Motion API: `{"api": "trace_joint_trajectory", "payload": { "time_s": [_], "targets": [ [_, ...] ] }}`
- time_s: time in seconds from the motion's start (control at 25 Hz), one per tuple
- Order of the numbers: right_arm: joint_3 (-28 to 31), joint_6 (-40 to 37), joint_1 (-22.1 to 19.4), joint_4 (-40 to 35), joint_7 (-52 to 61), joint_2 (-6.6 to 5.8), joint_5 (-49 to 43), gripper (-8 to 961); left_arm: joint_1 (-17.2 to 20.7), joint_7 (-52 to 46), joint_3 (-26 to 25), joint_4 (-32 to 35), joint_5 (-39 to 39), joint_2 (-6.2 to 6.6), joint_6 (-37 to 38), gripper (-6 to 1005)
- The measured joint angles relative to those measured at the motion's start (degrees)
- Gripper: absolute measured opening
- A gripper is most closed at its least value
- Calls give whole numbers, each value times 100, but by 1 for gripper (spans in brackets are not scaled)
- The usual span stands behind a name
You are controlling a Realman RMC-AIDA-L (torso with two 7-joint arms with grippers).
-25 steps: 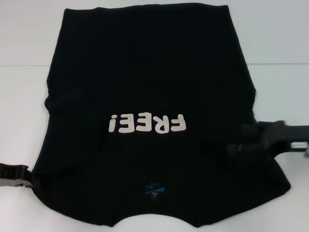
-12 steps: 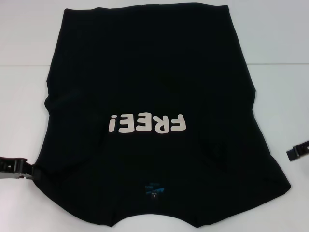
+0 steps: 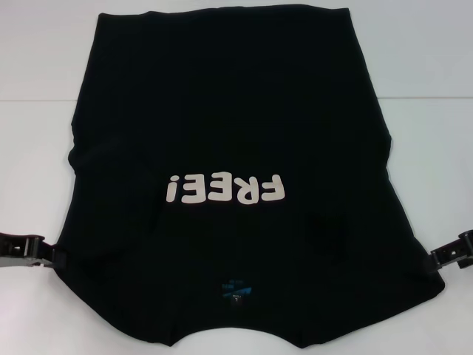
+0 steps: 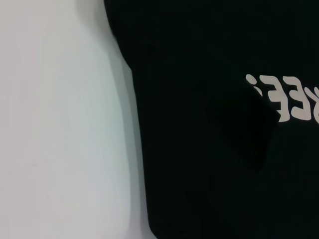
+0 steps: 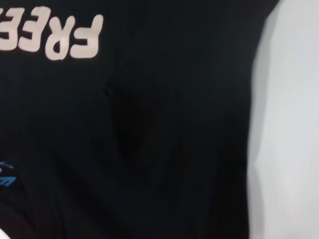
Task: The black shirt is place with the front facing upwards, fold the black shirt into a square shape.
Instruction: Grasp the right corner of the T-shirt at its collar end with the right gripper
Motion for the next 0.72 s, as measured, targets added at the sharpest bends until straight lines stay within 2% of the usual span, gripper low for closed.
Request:
{"api": "trace_joint_trajectory", "payload": {
  "time_s": [0.16,0.72],
  "targets": [
    [-58,149,11,126,-33,73,-30,792,-16,0,-1,-16,-1,0,-2,38],
    [-128,385,15,452,-84,124,-11,793,-70,1,1,-20,-1,0,-6,39]
  ]
}}
